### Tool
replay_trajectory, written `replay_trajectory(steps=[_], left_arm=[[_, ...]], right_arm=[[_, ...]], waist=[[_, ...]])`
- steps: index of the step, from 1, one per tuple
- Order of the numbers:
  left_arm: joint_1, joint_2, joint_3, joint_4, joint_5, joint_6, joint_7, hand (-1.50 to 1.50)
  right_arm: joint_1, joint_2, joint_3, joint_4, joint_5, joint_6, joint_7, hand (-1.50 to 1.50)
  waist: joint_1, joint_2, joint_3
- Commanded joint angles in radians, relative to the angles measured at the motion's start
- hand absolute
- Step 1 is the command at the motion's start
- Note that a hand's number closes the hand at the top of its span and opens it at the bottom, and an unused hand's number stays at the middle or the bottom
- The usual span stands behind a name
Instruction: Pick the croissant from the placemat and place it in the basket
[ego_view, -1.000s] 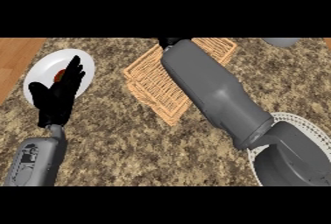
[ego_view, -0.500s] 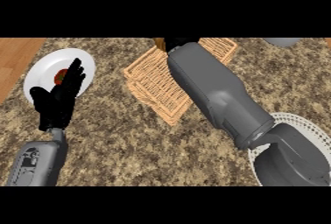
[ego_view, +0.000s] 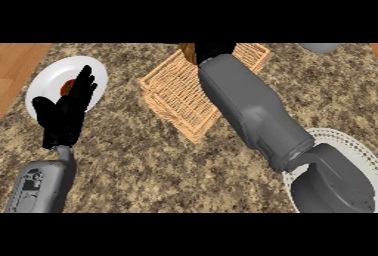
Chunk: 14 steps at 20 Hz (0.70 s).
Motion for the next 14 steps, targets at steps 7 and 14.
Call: replay_trajectory(steps=[7,14], left_arm=[[-0.022,0.017,0.019,0.024,0.005,-0.011,-0.012,0.0],[0.001,-0.01,-0.005,-0.005,0.0,-0.003,0.007,0.0]], right_arm=[[0.03,0.0,0.018,0.018,0.021,0.034,0.017,1.5],[0.056,0.0,-0.008,0.013,-0.004,0.087,-0.008,1.5]], waist=[[0.006,0.005,0.0],[0.003,0.001,0.001]])
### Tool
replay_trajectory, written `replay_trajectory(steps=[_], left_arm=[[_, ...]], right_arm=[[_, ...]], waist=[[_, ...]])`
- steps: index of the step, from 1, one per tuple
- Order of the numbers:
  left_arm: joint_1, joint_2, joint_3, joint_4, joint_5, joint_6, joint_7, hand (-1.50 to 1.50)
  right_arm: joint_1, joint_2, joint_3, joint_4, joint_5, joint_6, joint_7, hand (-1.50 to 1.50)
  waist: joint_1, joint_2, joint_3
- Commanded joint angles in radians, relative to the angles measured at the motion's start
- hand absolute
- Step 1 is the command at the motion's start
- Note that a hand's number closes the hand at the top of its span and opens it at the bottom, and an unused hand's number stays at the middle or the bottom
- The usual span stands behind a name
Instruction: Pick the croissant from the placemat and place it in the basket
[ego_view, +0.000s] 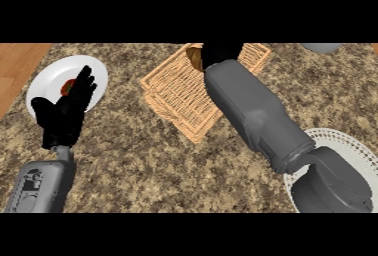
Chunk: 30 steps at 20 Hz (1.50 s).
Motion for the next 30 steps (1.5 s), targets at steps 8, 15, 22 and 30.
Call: replay_trajectory(steps=[8,15,22,30], left_arm=[[-0.009,-0.014,-0.009,-0.009,-0.012,0.011,-0.018,0.0],[0.025,-0.033,-0.026,-0.001,-0.029,0.025,-0.007,0.0],[0.003,0.01,0.023,-0.015,0.005,0.002,0.011,0.0],[-0.029,0.026,0.042,0.03,0.015,-0.011,0.011,0.0]], right_arm=[[0.035,0.0,-0.036,-0.003,-0.03,0.039,-0.008,1.5],[0.063,0.0,-0.083,-0.007,-0.076,0.082,0.052,1.5],[0.089,0.0,-0.092,-0.01,-0.066,-0.09,0.06,-1.5],[-0.003,0.0,-0.153,-0.076,-0.082,-0.354,0.096,-1.5]], waist=[[0.005,0.003,0.0],[-0.007,-0.004,0.001],[-0.017,-0.005,0.002],[-0.029,-0.008,0.001]])
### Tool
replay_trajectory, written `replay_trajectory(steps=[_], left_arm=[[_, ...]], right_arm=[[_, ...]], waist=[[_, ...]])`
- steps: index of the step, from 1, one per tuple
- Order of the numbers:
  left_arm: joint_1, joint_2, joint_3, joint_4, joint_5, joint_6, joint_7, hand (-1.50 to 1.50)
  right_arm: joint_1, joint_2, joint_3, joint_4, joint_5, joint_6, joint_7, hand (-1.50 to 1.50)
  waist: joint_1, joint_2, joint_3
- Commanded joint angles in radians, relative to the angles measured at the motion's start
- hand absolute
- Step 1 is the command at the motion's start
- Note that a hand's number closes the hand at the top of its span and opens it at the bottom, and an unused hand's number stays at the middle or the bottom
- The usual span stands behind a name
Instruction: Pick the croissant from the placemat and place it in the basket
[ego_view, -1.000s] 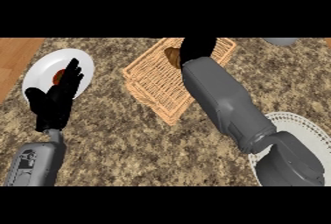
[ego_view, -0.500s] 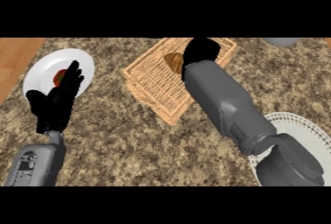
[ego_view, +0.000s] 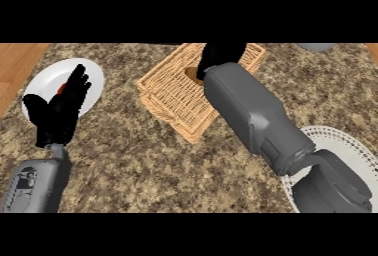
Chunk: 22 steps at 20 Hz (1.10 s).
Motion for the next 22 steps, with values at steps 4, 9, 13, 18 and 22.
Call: replay_trajectory(steps=[4,9,13,18,22], left_arm=[[0.005,0.013,0.022,0.024,0.002,0.003,-0.01,0.0],[0.094,-0.013,0.009,0.015,-0.019,0.022,-0.058,0.0],[0.091,0.023,0.065,0.023,0.008,0.019,-0.05,0.0],[0.101,0.029,0.065,-0.005,0.008,0.016,-0.025,0.0],[0.125,0.001,0.055,0.01,-0.001,0.031,-0.046,0.0]], right_arm=[[-0.039,0.003,-0.079,-0.046,-0.022,-0.338,0.082,-1.5],[0.009,0.003,-0.1,-0.087,-0.021,-0.45,0.132,-1.5],[0.096,-0.014,-0.153,-0.176,-0.045,-0.528,0.096,-1.5],[0.254,-0.043,-0.115,-0.375,0.004,-0.525,0.083,-1.5],[0.378,-0.094,-0.096,-0.57,0.039,-0.521,0.092,-1.5]], waist=[[-0.034,-0.011,0.0],[-0.06,-0.024,0.0],[-0.11,-0.039,0.001],[-0.13,-0.047,0.001],[-0.139,-0.047,0.0]])
